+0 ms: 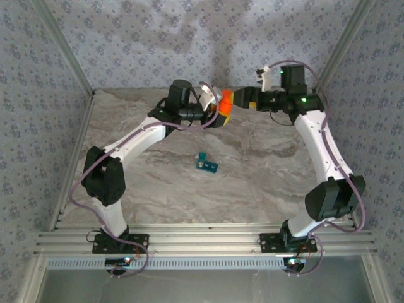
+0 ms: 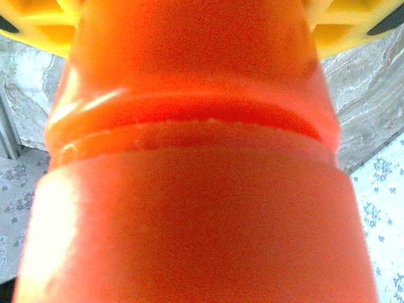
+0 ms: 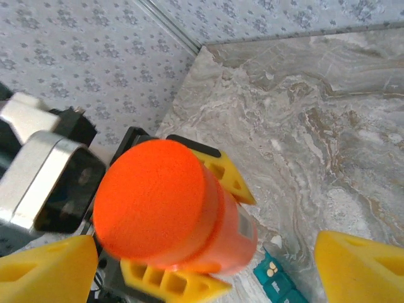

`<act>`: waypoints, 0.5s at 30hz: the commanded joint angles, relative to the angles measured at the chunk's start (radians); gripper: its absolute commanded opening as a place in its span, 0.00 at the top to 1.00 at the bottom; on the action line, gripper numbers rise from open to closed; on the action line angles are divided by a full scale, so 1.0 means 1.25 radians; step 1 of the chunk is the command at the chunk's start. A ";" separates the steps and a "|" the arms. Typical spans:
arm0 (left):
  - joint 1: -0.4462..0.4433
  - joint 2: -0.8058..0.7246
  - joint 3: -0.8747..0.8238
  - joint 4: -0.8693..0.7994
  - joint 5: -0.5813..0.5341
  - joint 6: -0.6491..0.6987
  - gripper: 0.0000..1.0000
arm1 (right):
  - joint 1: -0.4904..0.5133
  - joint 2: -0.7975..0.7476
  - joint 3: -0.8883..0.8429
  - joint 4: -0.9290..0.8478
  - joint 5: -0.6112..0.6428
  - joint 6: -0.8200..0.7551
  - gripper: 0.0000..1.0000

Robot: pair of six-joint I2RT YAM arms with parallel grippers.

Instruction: Sort the pills into containers

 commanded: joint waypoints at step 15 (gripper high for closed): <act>0.024 0.015 0.147 -0.235 0.173 0.132 1.00 | 0.016 0.076 0.258 -0.271 0.054 -0.255 0.14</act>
